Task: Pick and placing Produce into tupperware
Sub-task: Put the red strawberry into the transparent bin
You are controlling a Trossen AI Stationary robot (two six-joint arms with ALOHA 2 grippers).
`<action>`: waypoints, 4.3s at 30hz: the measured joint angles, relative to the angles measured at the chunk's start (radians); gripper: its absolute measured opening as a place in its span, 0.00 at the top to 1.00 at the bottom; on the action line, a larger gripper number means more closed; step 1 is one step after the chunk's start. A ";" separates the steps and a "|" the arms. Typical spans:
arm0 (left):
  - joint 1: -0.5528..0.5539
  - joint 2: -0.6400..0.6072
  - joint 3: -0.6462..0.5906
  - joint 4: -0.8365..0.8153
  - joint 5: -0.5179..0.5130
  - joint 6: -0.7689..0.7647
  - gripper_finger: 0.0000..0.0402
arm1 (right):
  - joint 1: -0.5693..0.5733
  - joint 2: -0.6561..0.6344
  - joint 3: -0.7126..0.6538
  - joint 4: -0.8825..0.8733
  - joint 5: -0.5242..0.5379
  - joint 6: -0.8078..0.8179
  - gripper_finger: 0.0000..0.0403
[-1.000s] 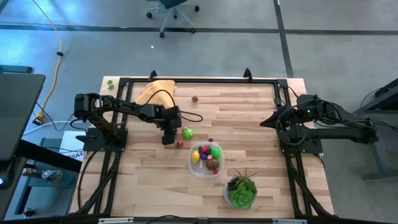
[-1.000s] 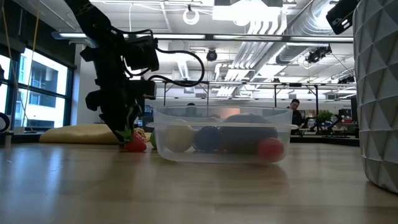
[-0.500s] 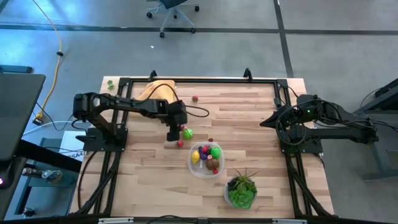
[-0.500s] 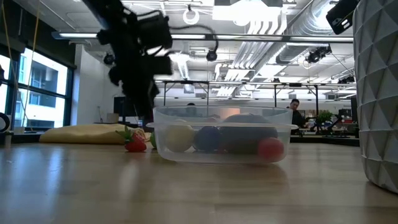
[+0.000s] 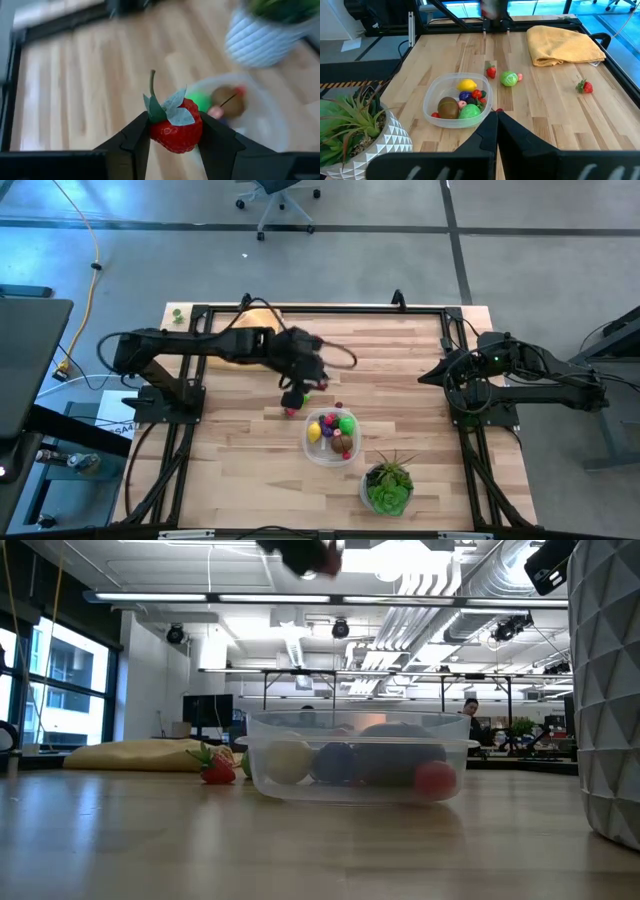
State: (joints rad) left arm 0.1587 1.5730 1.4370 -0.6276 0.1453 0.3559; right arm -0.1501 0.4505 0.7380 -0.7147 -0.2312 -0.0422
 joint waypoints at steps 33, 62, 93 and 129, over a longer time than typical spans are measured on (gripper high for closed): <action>-0.279 0.398 0.002 -0.010 -0.076 -0.022 0.67 | 0.000 0.020 0.001 -0.003 0.002 -0.001 1.00; -0.290 0.443 0.005 0.020 -0.075 -0.001 0.58 | 0.000 0.020 0.000 -0.003 0.009 -0.001 1.00; -0.193 0.186 0.361 -0.675 -0.420 -0.193 0.59 | 0.000 0.025 -0.001 -0.010 0.009 0.000 1.00; -0.069 -0.224 -0.744 0.302 -0.138 -0.418 0.58 | 0.000 0.044 -0.001 -0.009 0.017 0.000 1.00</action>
State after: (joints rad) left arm 0.0893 1.3489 0.6930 -0.3260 0.0076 -0.0623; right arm -0.1501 0.4944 0.7372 -0.7235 -0.2146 -0.0424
